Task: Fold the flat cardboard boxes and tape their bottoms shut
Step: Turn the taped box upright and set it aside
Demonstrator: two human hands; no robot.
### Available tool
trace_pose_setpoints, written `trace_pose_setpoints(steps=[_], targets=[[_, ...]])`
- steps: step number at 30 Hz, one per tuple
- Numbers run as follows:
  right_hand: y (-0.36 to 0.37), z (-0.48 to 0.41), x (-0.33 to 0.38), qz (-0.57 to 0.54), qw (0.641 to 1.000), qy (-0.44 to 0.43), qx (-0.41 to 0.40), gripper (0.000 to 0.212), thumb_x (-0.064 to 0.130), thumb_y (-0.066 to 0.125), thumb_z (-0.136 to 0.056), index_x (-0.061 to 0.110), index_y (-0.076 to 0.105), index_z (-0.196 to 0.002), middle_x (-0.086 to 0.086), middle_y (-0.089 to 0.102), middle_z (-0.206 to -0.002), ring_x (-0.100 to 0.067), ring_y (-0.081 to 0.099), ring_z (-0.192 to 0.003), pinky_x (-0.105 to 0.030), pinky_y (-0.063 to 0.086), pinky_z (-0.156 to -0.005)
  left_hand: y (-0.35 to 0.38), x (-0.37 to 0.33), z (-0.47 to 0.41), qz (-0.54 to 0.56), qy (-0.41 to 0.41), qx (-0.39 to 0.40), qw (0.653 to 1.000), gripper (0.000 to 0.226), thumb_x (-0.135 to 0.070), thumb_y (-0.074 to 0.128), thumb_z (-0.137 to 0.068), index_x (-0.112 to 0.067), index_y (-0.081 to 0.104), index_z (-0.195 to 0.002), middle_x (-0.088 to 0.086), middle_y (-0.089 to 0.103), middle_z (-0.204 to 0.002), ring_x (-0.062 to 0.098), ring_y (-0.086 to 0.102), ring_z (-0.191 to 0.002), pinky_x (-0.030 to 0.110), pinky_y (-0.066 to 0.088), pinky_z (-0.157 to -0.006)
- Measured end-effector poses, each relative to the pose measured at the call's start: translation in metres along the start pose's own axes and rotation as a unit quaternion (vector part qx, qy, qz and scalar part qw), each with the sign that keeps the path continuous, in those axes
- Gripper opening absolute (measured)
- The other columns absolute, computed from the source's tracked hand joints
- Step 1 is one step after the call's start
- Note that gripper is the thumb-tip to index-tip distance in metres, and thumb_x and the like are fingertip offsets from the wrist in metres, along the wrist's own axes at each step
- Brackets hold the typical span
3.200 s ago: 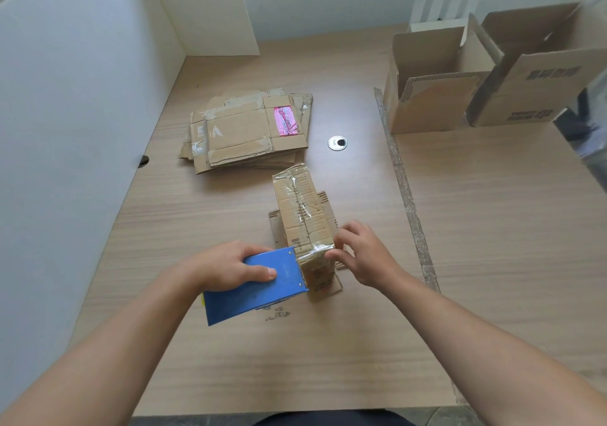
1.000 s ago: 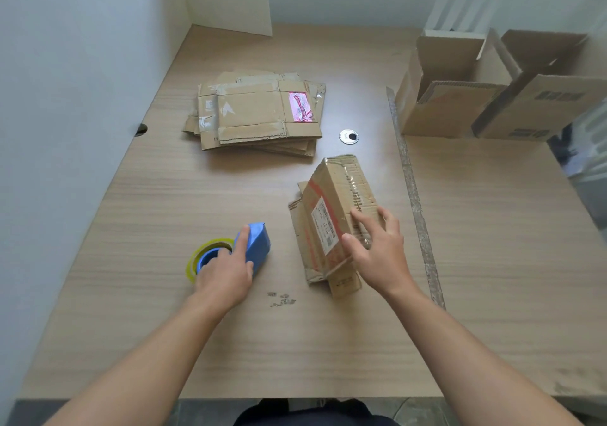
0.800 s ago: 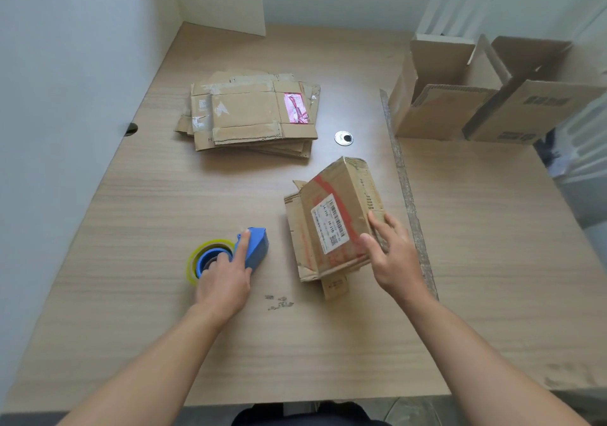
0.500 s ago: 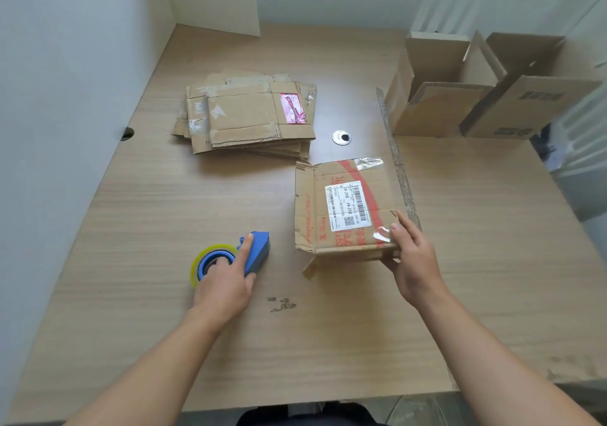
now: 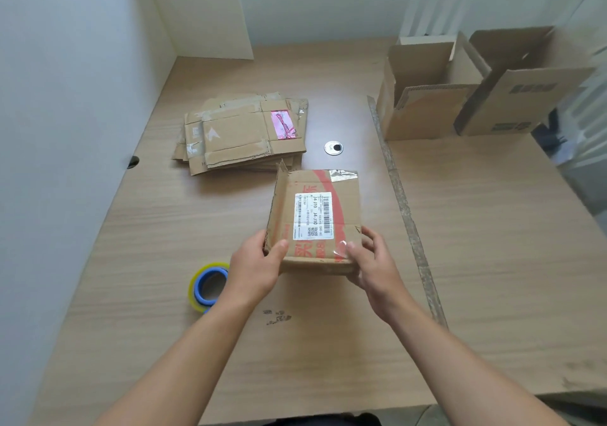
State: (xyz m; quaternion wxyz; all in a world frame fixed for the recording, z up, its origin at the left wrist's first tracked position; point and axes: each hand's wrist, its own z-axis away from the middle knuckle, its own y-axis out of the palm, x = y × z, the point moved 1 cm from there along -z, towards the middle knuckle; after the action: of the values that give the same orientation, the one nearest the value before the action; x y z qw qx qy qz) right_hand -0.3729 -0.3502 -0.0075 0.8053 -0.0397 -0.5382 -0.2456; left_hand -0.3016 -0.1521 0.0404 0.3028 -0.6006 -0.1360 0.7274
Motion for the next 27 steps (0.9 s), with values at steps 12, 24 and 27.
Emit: trace_pose_setpoints(steps=[12, 24, 27], targets=[[-0.025, -0.006, 0.009, 0.053, 0.997, -0.051, 0.026, 0.077, 0.042, 0.075, -0.075, 0.031, 0.038, -0.141, 0.004, 0.056, -0.131, -0.019, 0.06, -0.121, -0.053, 0.047, -0.104, 0.018, -0.027, 0.005, -0.054, 0.063, -0.031, 0.996, 0.026, -0.023, 0.055, -0.098, -0.033, 0.066, -0.119, -0.015, 0.064, -0.093, 0.005, 0.056, -0.087, 0.014, 0.037, -0.068], [-0.061, -0.002, 0.066, 0.462, 0.767, -0.445, -0.025, 0.066, 0.013, 0.086, -0.075, 0.012, 0.059, -0.135, -0.021, 0.043, -0.144, -0.045, 0.042, -0.125, -0.049, 0.032, -0.11, 0.008, -0.064, -0.014, -0.059, 0.147, -0.081, 0.984, 0.08, -0.042, 0.072, -0.086, -0.021, 0.033, -0.153, 0.001, 0.039, -0.151, 0.013, 0.036, -0.139, 0.027, 0.027, -0.113], [-0.061, -0.003, 0.066, 0.505, 0.695, -0.512, 0.011, 0.058, 0.016, 0.085, -0.076, 0.012, 0.065, -0.13, -0.021, 0.049, -0.141, -0.042, 0.042, -0.125, -0.044, 0.031, -0.111, 0.008, -0.088, -0.03, -0.03, 0.156, -0.097, 0.983, 0.104, -0.06, 0.073, -0.074, -0.027, 0.018, -0.157, -0.003, 0.026, -0.158, 0.009, 0.022, -0.146, 0.027, 0.019, -0.116]])
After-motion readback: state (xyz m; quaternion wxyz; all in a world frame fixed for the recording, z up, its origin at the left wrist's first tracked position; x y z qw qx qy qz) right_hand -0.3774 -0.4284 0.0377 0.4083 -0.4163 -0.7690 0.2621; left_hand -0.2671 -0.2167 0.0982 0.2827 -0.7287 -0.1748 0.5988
